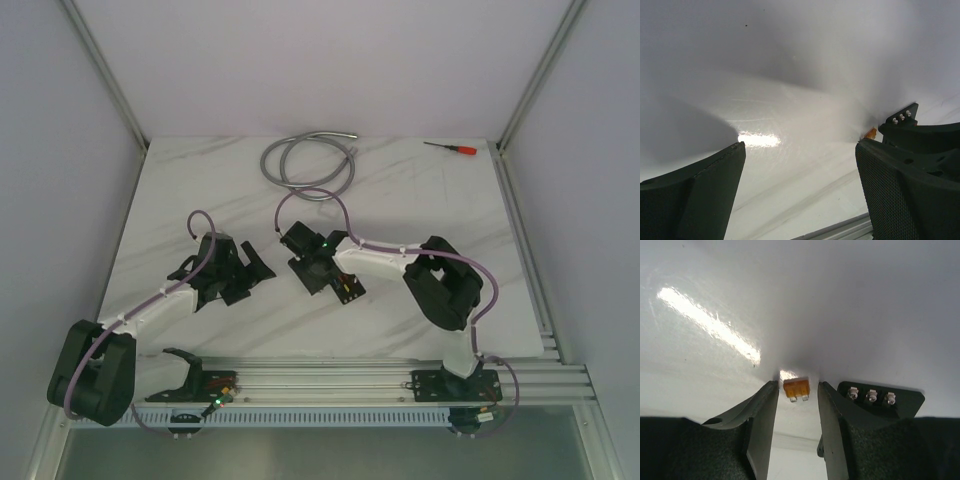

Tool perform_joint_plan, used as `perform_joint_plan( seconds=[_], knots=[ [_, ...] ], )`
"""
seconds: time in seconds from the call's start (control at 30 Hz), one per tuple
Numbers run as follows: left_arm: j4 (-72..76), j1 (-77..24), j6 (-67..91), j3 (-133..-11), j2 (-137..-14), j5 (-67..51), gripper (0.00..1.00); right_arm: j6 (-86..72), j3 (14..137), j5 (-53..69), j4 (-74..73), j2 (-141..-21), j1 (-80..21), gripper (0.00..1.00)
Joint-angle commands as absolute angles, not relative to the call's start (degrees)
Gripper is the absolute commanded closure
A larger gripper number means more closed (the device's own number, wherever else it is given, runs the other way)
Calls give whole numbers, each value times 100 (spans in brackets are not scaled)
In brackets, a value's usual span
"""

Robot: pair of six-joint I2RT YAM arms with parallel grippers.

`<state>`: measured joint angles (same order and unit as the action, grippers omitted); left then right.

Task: Snap on the fuse box
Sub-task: Pick up the fuse from the center of the board.

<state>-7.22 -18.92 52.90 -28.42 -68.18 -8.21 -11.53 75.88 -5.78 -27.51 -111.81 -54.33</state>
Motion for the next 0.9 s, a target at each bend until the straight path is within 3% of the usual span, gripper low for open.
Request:
perform_joint_plan(
  seconds=[0.0,0.87],
  knots=[
    [-607,-1854,5292,-2813,-6759,-902,0,-808,7712,-528,-2947,-11676,-5406,55],
    [-605,-1850,5282,-2809,-6752,-958,1,-709,7728,-305,-3538,-11567,-5387,59]
  ],
)
